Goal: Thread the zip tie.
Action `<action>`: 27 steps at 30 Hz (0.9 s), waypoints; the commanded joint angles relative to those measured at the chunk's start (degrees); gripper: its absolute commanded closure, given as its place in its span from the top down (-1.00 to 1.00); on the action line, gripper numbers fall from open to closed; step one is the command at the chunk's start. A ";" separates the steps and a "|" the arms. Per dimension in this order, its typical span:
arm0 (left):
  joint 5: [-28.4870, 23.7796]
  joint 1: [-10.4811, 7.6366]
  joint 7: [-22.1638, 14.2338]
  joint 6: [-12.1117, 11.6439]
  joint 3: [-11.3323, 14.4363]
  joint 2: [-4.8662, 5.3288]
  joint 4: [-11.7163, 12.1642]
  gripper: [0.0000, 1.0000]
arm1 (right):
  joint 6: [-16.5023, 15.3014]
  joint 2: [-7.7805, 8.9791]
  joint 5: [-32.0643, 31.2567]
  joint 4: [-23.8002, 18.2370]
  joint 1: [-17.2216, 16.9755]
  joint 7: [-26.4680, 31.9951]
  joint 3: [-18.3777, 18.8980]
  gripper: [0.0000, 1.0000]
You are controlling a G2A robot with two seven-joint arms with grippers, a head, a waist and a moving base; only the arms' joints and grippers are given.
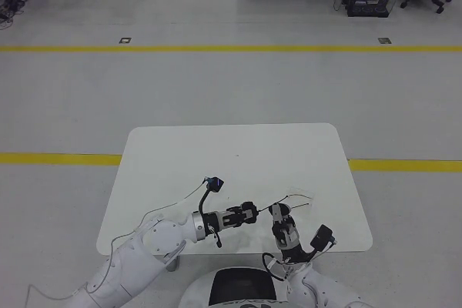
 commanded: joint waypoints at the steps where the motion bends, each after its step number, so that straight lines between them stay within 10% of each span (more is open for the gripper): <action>1: 0.00 0.00 0.00 0.00 0.00 0.00 0.00 -1.00 | 0.00 -0.05 0.03 0.09 0.02 0.01 0.02 -1.00; 27: 0.00 0.00 0.00 0.00 0.00 0.00 0.00 -1.00 | 0.00 -0.30 0.94 0.00 0.46 0.69 -1.38 -1.00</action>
